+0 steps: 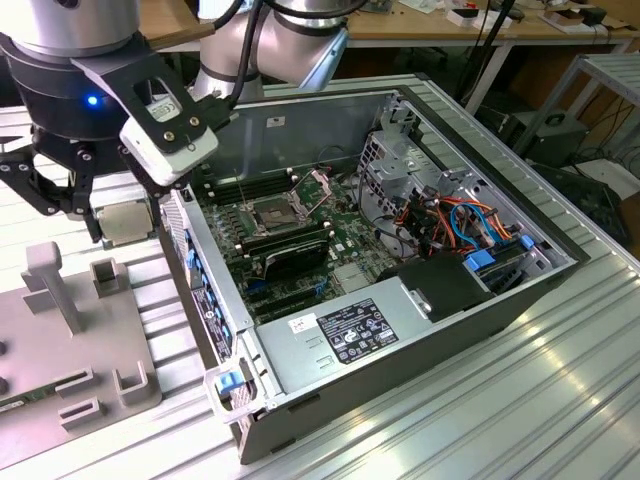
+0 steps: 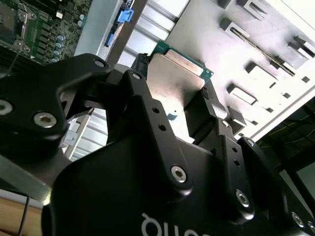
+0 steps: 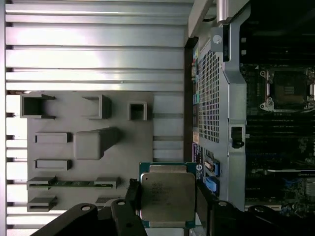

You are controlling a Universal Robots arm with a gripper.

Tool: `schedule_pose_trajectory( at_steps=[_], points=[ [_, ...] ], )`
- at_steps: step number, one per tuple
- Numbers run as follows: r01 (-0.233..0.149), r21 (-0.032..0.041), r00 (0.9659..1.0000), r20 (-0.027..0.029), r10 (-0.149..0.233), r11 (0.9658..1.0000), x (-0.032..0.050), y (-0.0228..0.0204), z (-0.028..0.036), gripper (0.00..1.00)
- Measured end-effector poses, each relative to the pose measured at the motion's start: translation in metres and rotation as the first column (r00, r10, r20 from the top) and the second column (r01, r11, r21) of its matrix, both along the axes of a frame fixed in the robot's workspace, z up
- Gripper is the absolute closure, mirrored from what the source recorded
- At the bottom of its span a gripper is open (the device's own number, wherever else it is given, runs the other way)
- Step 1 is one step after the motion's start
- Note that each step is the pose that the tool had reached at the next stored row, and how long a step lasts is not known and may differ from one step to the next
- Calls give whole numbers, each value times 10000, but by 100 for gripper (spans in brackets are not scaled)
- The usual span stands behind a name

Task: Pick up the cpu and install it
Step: 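Pick up the cpu and move it towards the insertion slot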

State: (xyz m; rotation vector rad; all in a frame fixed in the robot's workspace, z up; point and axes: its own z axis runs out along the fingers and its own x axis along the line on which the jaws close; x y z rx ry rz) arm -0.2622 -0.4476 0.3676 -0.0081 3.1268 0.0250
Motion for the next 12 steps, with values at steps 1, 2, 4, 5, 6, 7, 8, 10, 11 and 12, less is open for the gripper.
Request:
schedule_pose_trajectory(
  at_steps=[1, 2, 4, 5, 6, 7, 8, 10, 11, 12],
  points=[
    [-1, -1, 10000, -1, 1, 10000, 37, 0, 0, 45],
    [0, 0, 10000, -1, 0, 10000, 56, 0, 0, 45],
    [0, 0, 10000, 0, 0, 10000, 90, 0, 0, 45],
    [-1, 0, 10000, 0, 1, 10000, 107, 0, 0, 45],
    [-1, -1, 10000, -1, 1, 10000, 125, 0, 1, 45],
    [-1, 0, 10000, -1, 1, 10000, 143, 0, 0, 45],
    [-1, -1, 10000, -1, 1, 10000, 163, 0, 1, 45],
    [0, -1, 10000, -1, 0, 10000, 197, 0, 1, 45],
    [0, -1, 10000, -2, 0, 10000, 214, 0, 1, 45],
    [-1, -1, 10000, -1, 1, 10000, 233, 0, 0, 45]
  ],
)
